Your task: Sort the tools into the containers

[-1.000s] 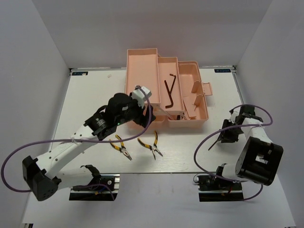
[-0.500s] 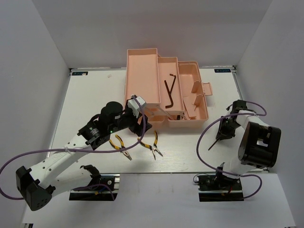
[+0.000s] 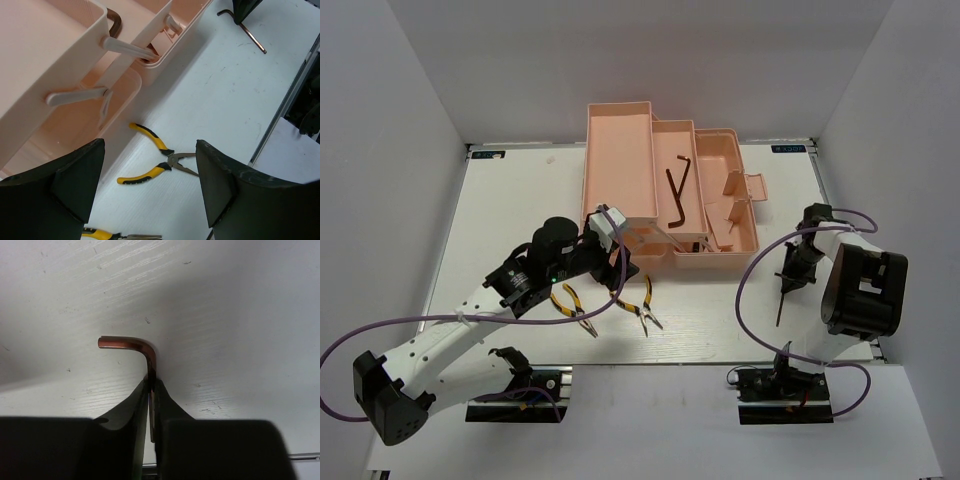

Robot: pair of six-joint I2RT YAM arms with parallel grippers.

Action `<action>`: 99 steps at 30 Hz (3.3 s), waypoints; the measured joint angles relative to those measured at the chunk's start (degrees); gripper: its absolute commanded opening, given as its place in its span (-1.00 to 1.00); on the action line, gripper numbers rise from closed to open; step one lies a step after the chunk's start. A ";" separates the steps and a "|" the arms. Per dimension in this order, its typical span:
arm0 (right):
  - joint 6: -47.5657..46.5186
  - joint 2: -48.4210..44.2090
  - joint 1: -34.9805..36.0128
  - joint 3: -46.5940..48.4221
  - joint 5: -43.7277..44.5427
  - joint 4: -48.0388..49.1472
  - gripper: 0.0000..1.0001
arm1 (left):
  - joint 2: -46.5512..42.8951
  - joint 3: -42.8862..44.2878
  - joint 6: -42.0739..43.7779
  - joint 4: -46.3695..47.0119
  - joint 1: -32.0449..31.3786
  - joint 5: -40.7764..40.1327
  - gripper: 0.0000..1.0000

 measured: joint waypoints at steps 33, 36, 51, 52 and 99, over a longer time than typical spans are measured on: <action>-6.91 -23.69 -1.62 3.76 -6.43 1.90 -1.00 | 1.84 -1.95 0.09 1.81 0.39 1.55 0.69; -7.26 -24.17 -1.53 11.54 -12.57 0.17 -1.00 | 2.58 -2.08 0.31 2.10 0.44 1.60 0.69; 9.60 4.00 17.81 43.58 -42.16 6.97 -1.00 | -1.11 -8.79 -19.34 -1.95 -0.39 -8.28 0.59; 10.38 6.54 19.50 45.75 -42.38 7.13 -1.00 | -2.05 -9.53 -21.68 -3.23 -0.39 -10.47 0.59; -2.05 -26.93 13.44 2.16 -24.30 5.75 -0.06 | 9.86 -21.66 -71.12 -17.62 5.68 -39.39 0.01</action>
